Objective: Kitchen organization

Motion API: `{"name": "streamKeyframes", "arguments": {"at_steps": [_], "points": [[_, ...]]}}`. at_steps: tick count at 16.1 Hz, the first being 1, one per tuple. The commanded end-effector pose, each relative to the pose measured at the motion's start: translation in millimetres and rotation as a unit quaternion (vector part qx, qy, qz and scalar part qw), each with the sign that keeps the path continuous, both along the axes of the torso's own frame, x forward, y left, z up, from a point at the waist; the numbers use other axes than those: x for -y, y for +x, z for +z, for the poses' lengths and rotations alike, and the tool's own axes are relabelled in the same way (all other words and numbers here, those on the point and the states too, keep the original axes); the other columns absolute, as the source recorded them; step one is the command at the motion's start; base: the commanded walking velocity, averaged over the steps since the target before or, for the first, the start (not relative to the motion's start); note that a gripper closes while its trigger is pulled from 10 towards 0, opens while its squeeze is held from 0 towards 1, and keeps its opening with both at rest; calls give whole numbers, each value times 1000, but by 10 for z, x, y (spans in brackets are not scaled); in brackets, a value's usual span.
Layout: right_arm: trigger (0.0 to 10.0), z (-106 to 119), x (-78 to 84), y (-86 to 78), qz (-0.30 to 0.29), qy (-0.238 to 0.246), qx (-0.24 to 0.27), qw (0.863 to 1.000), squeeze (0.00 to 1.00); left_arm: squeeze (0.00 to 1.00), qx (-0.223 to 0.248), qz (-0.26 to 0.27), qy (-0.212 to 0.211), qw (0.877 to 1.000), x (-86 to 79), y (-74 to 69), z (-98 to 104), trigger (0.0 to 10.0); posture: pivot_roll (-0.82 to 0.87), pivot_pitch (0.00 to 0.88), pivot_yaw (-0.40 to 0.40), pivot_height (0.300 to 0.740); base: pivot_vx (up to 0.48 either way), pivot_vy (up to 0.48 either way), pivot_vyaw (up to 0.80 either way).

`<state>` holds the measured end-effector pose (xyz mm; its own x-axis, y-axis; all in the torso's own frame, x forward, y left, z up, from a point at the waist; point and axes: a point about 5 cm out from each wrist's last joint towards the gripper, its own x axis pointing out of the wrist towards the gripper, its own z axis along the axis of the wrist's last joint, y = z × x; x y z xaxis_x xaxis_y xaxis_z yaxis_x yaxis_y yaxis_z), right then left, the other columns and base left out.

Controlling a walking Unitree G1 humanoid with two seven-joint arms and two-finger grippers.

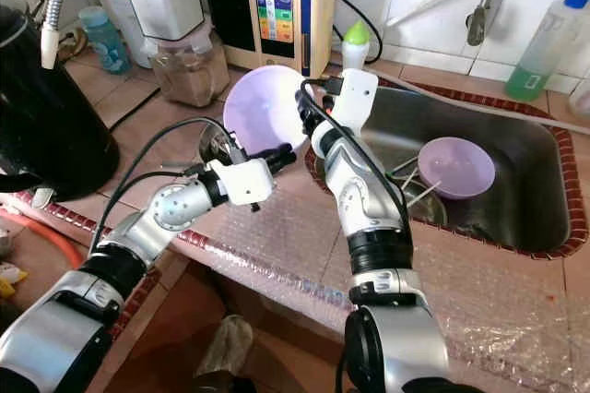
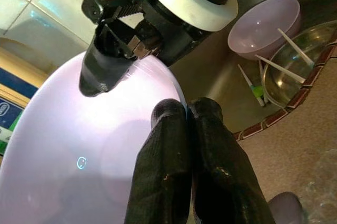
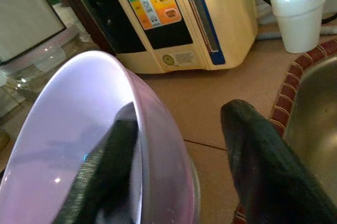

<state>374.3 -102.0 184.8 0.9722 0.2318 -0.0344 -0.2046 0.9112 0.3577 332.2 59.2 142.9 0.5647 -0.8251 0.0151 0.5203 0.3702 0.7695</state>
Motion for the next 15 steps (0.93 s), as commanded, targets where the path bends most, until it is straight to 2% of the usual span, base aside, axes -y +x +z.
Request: {"name": "streamKeyframes", "arguments": {"at_steps": [1, 3, 6, 9, 15], "points": [[0, 5, -8, -9, -1, 9, -10, 1000, 0, 0, 12, -23, 9, 1000, 73, -32, 21, 0, -59, 0, 66, 740, 0, 0, 0], [0, -82, -2, -20, 5, -6, -50, 999, 0, 0, 13, -28, 11, 999, 97, -39, 21, 0, -66, 0, 71, 740, 0, 0, 0], [0, -93, -44, -30, 23, -12, -64, 998, 0, 0, 16, -31, 14, 999, 107, -39, 22, 0, -65, 0, 72, 740, 0, 0, 0], [0, -97, -96, -43, 53, -55, -67, 995, 0, 0, 18, -36, 20, 999, 118, -44, 16, 0, -63, 0, 69, 740, 0, 0, 0], [0, -93, -84, -44, 42, -41, -68, 996, 0, 0, 28, -39, 29, 998, 128, -48, 15, 0, -61, 0, 65, 740, 0, 0, 0]]}}
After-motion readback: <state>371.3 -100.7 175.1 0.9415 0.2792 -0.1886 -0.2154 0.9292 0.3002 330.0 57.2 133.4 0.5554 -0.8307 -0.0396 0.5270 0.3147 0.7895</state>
